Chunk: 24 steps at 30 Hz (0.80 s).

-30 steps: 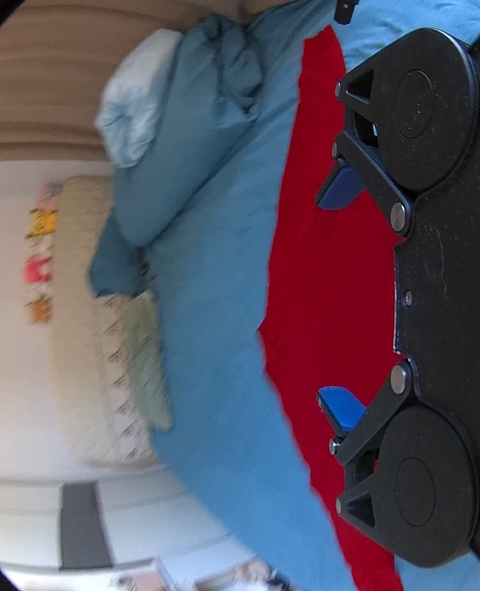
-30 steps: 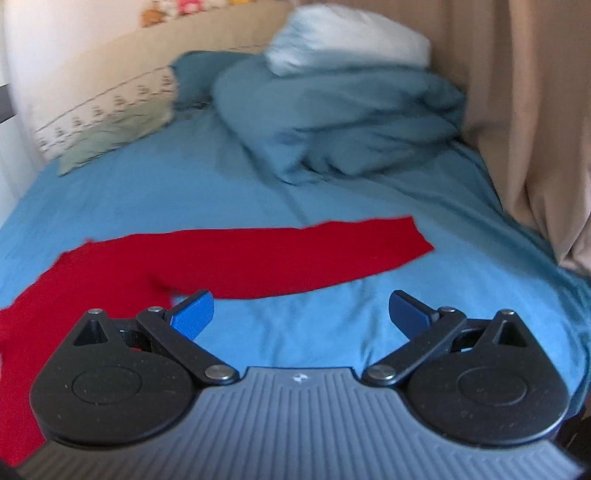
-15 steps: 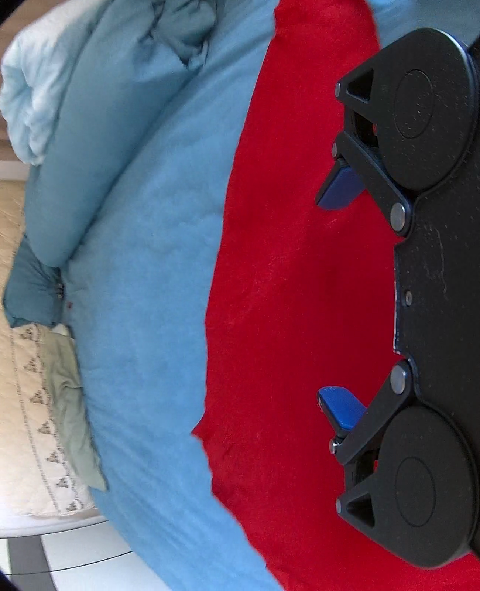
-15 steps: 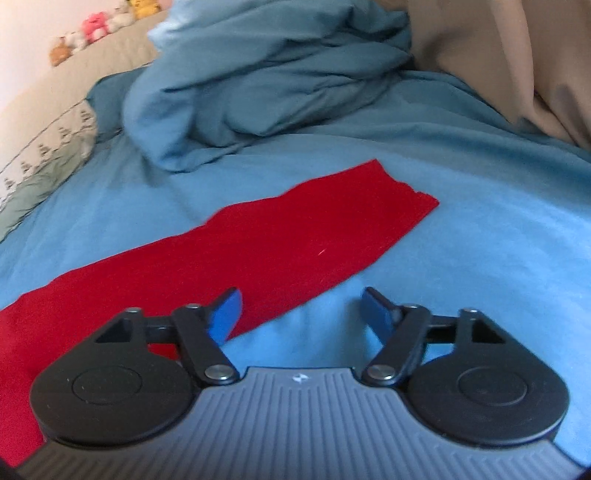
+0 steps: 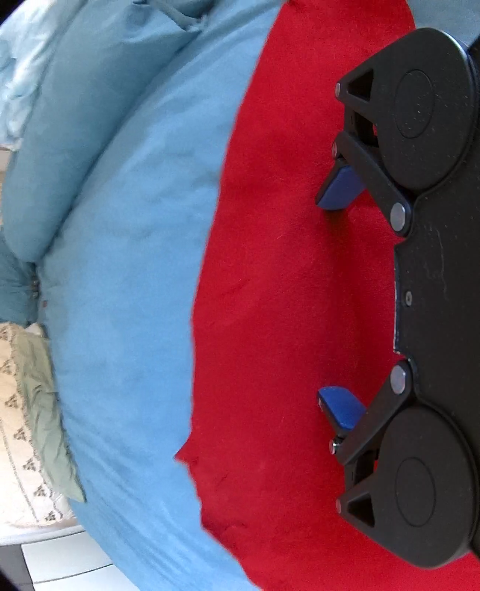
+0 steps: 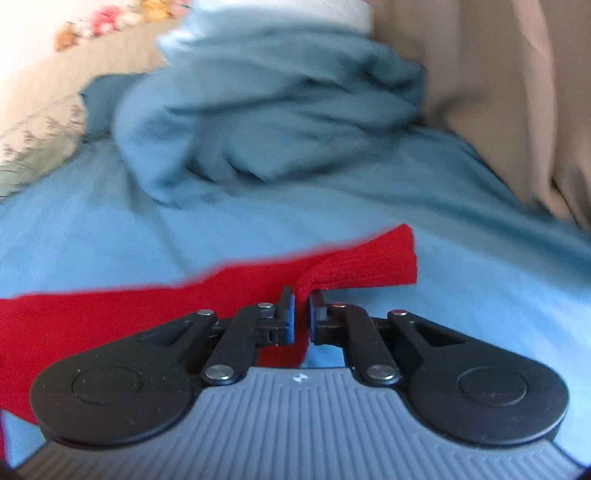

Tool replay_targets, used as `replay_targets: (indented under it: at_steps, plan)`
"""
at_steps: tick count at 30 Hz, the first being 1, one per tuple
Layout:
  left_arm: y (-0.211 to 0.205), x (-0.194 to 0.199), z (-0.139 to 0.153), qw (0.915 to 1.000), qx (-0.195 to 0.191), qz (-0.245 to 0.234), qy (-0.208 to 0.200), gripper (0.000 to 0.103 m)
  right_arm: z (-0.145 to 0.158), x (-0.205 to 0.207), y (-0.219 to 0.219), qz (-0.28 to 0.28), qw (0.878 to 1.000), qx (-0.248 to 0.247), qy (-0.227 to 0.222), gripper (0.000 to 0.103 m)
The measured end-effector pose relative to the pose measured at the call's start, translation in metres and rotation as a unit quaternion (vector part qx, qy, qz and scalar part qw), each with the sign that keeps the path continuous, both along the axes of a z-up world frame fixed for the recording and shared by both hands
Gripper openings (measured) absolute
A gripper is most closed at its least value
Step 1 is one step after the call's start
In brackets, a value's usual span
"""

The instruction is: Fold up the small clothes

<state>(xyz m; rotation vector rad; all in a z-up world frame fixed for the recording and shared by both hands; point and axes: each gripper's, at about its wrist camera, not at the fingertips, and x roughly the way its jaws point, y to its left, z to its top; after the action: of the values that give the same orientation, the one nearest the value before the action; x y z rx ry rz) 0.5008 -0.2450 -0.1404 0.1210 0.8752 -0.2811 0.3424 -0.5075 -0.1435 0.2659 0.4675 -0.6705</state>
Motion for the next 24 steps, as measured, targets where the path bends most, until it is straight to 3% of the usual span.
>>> replay_targets:
  at_steps: [5, 8, 10, 12, 15, 19, 21, 24]
  plan:
    - [0.055, -0.009, 0.038, 0.9989, -0.006, 0.006, -0.045, 0.103, 0.067, 0.044, 0.068, 0.125, 0.990, -0.034, -0.060, 0.023]
    - [0.105, -0.012, 0.058, 0.9970, -0.016, 0.024, -0.072, 0.103, 0.096, 0.080, 0.136, 0.234, 0.967, -0.038, -0.099, 0.023]
    - [0.139, -0.014, 0.066, 0.9952, -0.003, 0.054, -0.082, 0.103, 0.096, 0.103, 0.188, 0.316, 0.941, -0.035, -0.118, 0.023]
    - [0.177, -0.018, 0.068, 0.9924, 0.005, 0.084, -0.089, 0.103, 0.080, 0.119, 0.241, 0.392, 0.911, -0.047, -0.121, 0.023]
    - [0.232, -0.025, 0.057, 0.9902, -0.003, 0.112, -0.083, 0.103, 0.024, 0.137, 0.315, 0.469, 0.880, -0.055, -0.060, 0.022]
    - [0.275, -0.035, 0.031, 0.9906, -0.006, 0.129, -0.047, 0.103, -0.055, 0.139, 0.366, 0.491, 0.869, -0.054, 0.027, 0.022]
    - [0.283, -0.040, 0.021, 0.9915, -0.022, 0.125, -0.031, 0.103, -0.066, 0.130, 0.376, 0.488, 0.868, -0.089, 0.029, 0.023]
    - [0.283, -0.043, 0.013, 0.9920, -0.050, 0.114, -0.019, 0.103, -0.057, 0.129, 0.376, 0.508, 0.856, -0.095, 0.023, 0.028]
